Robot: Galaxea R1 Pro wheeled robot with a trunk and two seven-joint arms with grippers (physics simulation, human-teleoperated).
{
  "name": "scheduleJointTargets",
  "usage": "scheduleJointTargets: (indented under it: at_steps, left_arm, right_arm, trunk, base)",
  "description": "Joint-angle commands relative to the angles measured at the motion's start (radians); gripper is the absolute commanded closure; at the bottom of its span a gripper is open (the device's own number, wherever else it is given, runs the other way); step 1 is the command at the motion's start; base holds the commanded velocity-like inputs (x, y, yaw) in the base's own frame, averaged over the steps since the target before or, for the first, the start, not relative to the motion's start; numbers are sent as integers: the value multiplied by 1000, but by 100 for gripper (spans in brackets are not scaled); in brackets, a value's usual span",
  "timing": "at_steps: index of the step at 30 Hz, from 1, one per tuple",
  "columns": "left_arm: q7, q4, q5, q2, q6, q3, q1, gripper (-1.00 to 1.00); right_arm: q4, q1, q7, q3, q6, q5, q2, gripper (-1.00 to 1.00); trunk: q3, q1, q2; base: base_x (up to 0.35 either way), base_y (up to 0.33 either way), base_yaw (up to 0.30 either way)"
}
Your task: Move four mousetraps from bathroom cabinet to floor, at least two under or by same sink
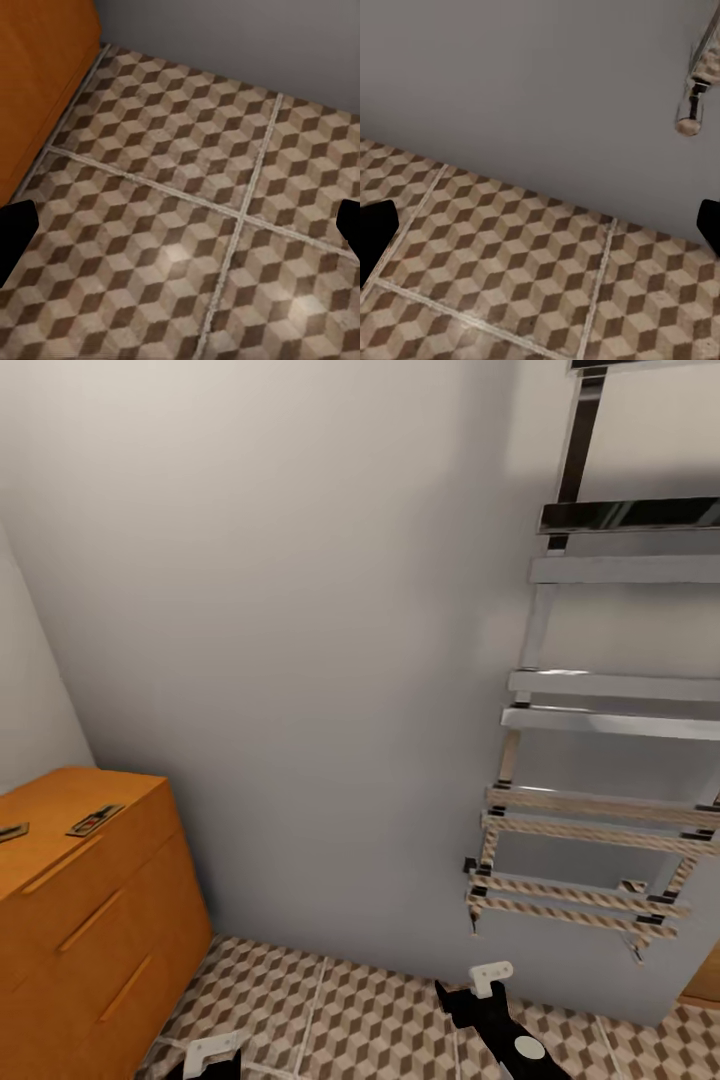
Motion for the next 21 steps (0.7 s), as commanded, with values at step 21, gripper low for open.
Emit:
scheduleJointTargets:
  at_steps: [21]
  left_arm:
    - [1, 10, -1, -2, -4, 3, -1, -100]
  right_arm:
    - [1, -1, 0, -1, -3, 8, 0, -100]
  trunk:
    - [-1, 0, -1]
  base:
    - [0, -169, 276]
